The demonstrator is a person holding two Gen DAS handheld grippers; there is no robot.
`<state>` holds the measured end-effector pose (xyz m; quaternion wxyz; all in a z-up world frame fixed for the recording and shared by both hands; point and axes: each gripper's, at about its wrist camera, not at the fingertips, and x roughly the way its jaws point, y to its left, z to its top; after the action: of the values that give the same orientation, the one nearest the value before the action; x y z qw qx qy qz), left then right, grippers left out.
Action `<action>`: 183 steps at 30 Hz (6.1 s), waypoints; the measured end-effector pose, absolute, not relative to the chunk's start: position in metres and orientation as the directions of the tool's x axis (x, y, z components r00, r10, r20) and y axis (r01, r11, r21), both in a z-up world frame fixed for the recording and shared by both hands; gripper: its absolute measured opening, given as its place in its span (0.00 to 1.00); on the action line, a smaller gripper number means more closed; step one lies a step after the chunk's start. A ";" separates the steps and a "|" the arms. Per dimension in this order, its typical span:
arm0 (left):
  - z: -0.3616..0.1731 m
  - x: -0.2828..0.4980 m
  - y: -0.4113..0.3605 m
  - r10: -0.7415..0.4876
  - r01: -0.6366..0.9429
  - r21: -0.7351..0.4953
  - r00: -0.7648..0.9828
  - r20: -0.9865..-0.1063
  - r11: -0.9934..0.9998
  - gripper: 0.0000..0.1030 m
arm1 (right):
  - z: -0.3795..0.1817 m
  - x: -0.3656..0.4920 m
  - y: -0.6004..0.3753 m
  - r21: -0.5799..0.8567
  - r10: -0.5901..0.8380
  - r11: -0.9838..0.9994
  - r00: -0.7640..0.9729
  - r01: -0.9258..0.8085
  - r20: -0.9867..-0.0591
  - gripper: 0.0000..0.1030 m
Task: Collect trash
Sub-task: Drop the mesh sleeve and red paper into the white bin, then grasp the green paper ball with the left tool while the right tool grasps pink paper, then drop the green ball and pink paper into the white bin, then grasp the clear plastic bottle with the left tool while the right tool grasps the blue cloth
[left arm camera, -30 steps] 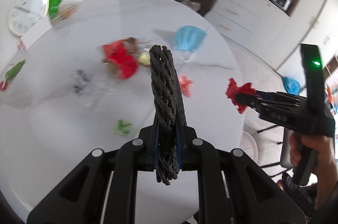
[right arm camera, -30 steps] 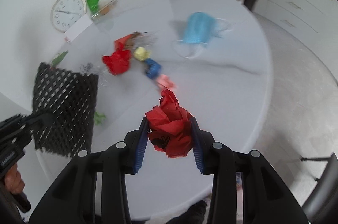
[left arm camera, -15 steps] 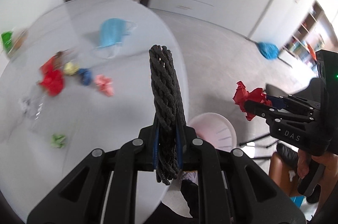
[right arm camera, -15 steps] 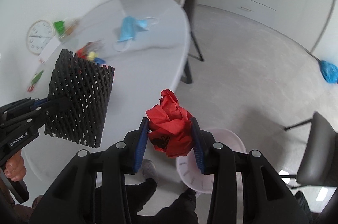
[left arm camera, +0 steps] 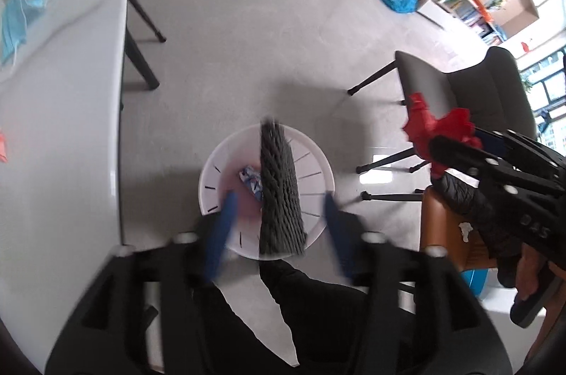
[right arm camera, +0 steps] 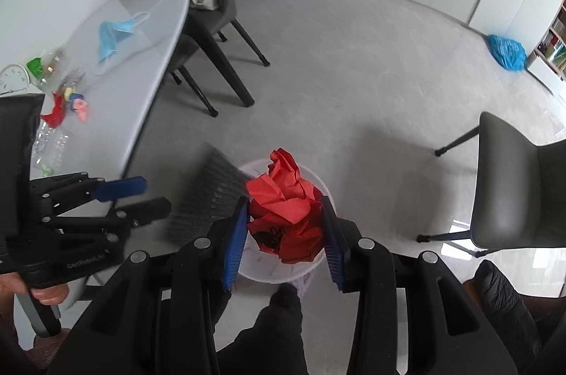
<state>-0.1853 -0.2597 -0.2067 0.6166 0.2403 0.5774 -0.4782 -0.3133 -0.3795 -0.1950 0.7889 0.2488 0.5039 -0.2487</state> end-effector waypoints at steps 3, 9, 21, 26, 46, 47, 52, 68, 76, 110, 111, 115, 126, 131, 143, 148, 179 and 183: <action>-0.208 -0.192 -0.264 -0.301 0.872 -0.225 -0.094 -0.949 0.435 0.67 | -0.205 -0.314 -0.386 0.161 -0.112 0.760 0.371 0.630 -0.922 0.40; -0.169 -0.178 -0.240 -0.337 0.847 -0.124 0.069 -0.939 0.518 0.87 | -0.224 -0.307 -0.385 0.184 -0.054 0.801 0.374 0.570 -0.926 0.41; -0.094 -0.118 -0.137 -0.322 0.659 -0.028 0.330 -0.887 0.752 0.91 | -0.250 -0.268 -0.355 0.163 -0.027 0.836 0.336 0.524 -0.941 0.93; -0.074 -0.090 -0.065 -0.264 0.532 0.007 0.432 -0.862 0.846 0.91 | -0.184 -0.256 -0.345 0.189 -0.107 0.813 0.460 0.551 -0.882 0.98; -0.143 0.002 0.066 -0.141 0.283 -0.022 0.408 -0.902 0.959 0.91 | -0.111 -0.118 -0.232 0.128 -0.088 0.933 0.556 0.337 -0.827 0.98; -0.149 0.007 0.063 -0.145 0.292 -0.022 0.406 -0.902 0.956 0.91 | -0.113 -0.111 -0.227 0.116 -0.092 0.936 0.549 0.332 -0.831 0.98; -0.180 0.030 0.051 -0.132 0.310 -0.013 0.364 -0.922 0.951 0.89 | -0.123 -0.085 -0.208 0.090 -0.089 0.948 0.523 0.306 -0.848 0.98; -0.229 0.062 0.048 -0.087 0.256 -0.022 0.245 -0.966 0.966 0.32 | -0.165 -0.006 -0.180 0.035 -0.069 0.976 0.462 0.214 -0.884 0.98; -0.216 0.059 0.057 -0.120 0.249 -0.058 0.240 -0.963 0.967 0.31 | -0.213 0.067 -0.165 -0.016 -0.056 0.995 0.420 0.097 -0.906 0.80; -0.186 -0.153 -0.243 -0.336 0.888 -0.193 -0.046 -0.941 0.417 0.31 | -0.210 -0.256 -0.352 0.029 -0.173 0.826 0.301 0.563 -0.938 0.29; -0.189 -0.161 -0.250 -0.328 0.895 -0.196 -0.060 -0.943 0.400 0.31 | -0.213 -0.264 -0.355 0.030 -0.173 0.819 0.295 0.574 -0.940 0.29; -0.203 -0.184 -0.271 -0.295 0.902 -0.217 -0.106 -0.949 0.374 0.58 | -0.220 -0.284 -0.366 0.046 -0.162 0.801 0.289 0.597 -0.943 0.30; -0.182 -0.185 -0.262 -0.293 0.894 -0.108 0.027 -0.956 0.435 0.80 | -0.233 -0.287 -0.368 0.093 -0.092 0.845 0.313 0.527 -0.945 0.32; -0.171 -0.172 -0.245 -0.293 0.878 -0.083 0.067 -0.954 0.471 0.80 | -0.241 -0.274 -0.356 0.086 -0.074 0.861 0.291 0.501 -0.954 0.70; -0.164 -0.161 -0.224 -0.291 0.859 -0.066 0.099 -0.952 0.508 0.80 | -0.239 -0.256 -0.337 0.029 -0.127 0.856 0.264 0.516 -0.956 0.96; -0.158 -0.144 -0.202 -0.290 0.835 -0.045 0.139 -0.947 0.548 0.80 | -0.230 -0.237 -0.323 0.023 -0.126 0.876 0.275 0.482 -0.953 0.96; -0.193 0.141 0.026 -0.127 0.698 0.129 0.302 -0.945 0.704 0.81 | -0.196 0.084 -0.128 0.074 -0.026 0.969 0.395 0.236 -0.918 0.97; -0.204 0.153 0.022 -0.140 0.720 0.105 0.273 -0.952 0.686 0.81 | -0.203 0.099 -0.131 0.073 -0.039 0.960 0.387 0.270 -0.921 0.97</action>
<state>0.1526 0.0220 -0.2043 0.7494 0.2733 0.5304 -0.2869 0.0995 -0.1306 -0.2029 0.8260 0.1062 0.5456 -0.0936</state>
